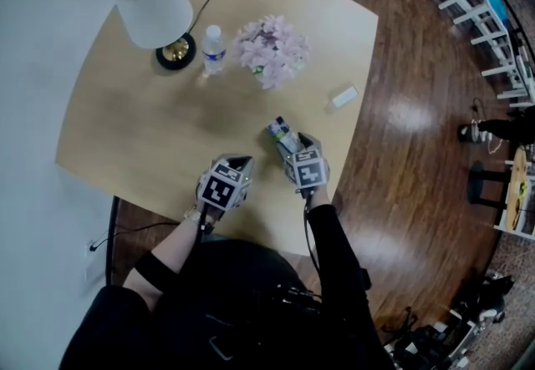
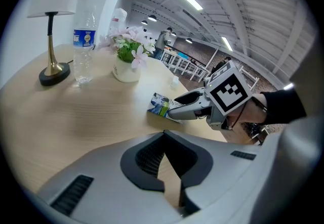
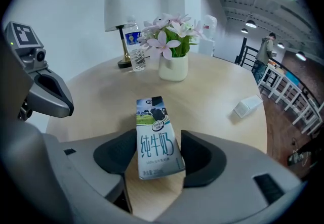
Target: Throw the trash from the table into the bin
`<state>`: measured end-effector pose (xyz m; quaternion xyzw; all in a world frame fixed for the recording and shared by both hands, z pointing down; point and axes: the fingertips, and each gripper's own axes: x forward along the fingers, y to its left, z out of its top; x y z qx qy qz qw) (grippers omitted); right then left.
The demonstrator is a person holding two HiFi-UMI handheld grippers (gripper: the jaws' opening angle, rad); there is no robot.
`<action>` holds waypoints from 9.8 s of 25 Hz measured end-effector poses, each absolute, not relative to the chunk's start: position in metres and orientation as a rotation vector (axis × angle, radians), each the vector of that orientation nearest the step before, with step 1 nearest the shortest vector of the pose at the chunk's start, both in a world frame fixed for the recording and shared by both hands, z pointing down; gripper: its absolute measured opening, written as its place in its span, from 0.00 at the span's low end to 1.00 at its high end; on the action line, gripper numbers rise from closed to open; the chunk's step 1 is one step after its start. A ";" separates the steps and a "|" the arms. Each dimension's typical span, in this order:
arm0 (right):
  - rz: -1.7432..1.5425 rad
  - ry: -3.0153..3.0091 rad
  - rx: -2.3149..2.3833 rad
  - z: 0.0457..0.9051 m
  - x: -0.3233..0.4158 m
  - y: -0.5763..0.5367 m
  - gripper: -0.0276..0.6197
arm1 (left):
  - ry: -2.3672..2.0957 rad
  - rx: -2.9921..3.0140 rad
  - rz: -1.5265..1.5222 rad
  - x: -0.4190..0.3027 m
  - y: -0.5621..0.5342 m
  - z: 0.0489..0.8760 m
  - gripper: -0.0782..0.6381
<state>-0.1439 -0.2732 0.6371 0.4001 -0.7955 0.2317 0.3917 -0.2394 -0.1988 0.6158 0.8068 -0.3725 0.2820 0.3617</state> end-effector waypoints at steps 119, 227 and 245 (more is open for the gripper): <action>1.463 -1.746 1.813 0.669 0.235 0.068 0.59 | -0.059 2.465 1.214 0.172 0.038 0.621 0.11; 0.836 -2.148 1.101 0.610 -0.013 -0.203 0.92 | -0.878 2.162 0.814 -0.105 -0.130 0.592 0.11; 0.980 -2.077 1.275 0.611 0.051 -0.041 0.92 | -0.655 2.317 0.852 -0.042 -0.046 0.588 0.11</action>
